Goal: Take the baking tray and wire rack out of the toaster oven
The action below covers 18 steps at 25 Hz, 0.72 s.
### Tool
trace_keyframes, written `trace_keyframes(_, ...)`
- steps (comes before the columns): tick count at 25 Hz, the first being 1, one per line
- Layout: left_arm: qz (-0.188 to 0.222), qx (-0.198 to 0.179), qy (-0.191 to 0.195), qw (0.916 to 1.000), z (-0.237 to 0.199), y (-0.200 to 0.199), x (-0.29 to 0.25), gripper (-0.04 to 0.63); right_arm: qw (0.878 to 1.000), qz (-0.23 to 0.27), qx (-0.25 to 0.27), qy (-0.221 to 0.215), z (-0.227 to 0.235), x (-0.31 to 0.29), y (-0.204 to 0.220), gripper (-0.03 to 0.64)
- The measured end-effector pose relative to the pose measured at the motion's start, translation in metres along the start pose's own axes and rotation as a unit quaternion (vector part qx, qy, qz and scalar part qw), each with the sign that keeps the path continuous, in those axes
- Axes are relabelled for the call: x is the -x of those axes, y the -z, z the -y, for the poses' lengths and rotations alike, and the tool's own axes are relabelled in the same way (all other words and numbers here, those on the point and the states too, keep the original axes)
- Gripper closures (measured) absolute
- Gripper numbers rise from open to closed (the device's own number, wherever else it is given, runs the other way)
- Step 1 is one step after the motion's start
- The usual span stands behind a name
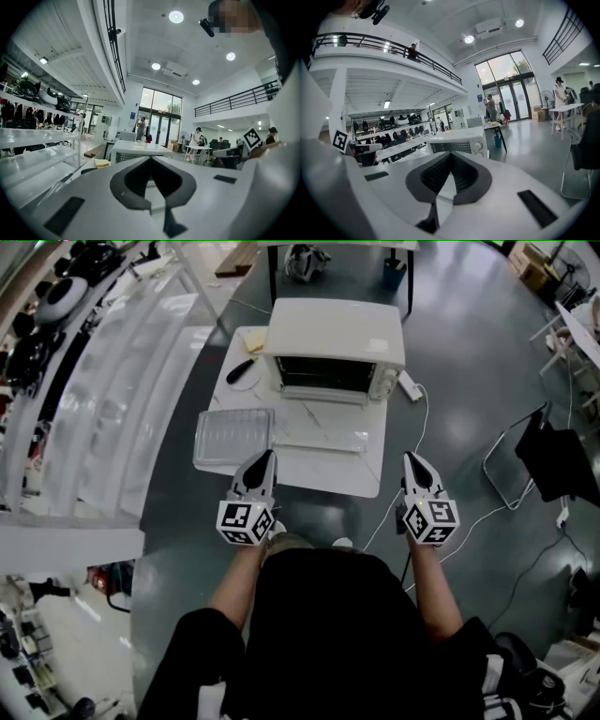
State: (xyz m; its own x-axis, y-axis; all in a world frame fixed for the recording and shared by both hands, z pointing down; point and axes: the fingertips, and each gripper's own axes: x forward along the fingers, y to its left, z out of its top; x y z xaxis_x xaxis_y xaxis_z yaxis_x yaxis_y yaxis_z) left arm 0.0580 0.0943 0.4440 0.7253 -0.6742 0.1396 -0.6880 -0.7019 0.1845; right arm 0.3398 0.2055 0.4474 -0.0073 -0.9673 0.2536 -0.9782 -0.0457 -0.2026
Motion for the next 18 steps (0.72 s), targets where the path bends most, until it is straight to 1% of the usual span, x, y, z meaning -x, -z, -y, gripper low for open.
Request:
trace_keyframes(5, -0.004, -0.013, -0.003, 0.9999, 0.002, 0.004, 0.002, 0.572, 1.0, 0.011, -0.007, -0.005, -0.013, -0.002, -0.003, 0.595)
trace_keyframes(10, 0.0, -0.013, 0.006, 0.9999, 0.013, 0.007, 0.009, 0.572, 1.0, 0.001, 0.003, -0.001, -0.02, 0.009, 0.008, 0.594)
trace_keyframes(13, -0.001, -0.015, 0.008, 0.9998, 0.015, 0.009, 0.012, 0.572, 1.0, -0.003, 0.003, 0.003, -0.02, 0.015, 0.014, 0.595)
trace_keyframes(18, 0.01, -0.023, 0.003, 0.9997, 0.015, 0.01, 0.017, 0.572, 1.0, -0.002, 0.003, 0.01, -0.014, 0.023, 0.022, 0.594)
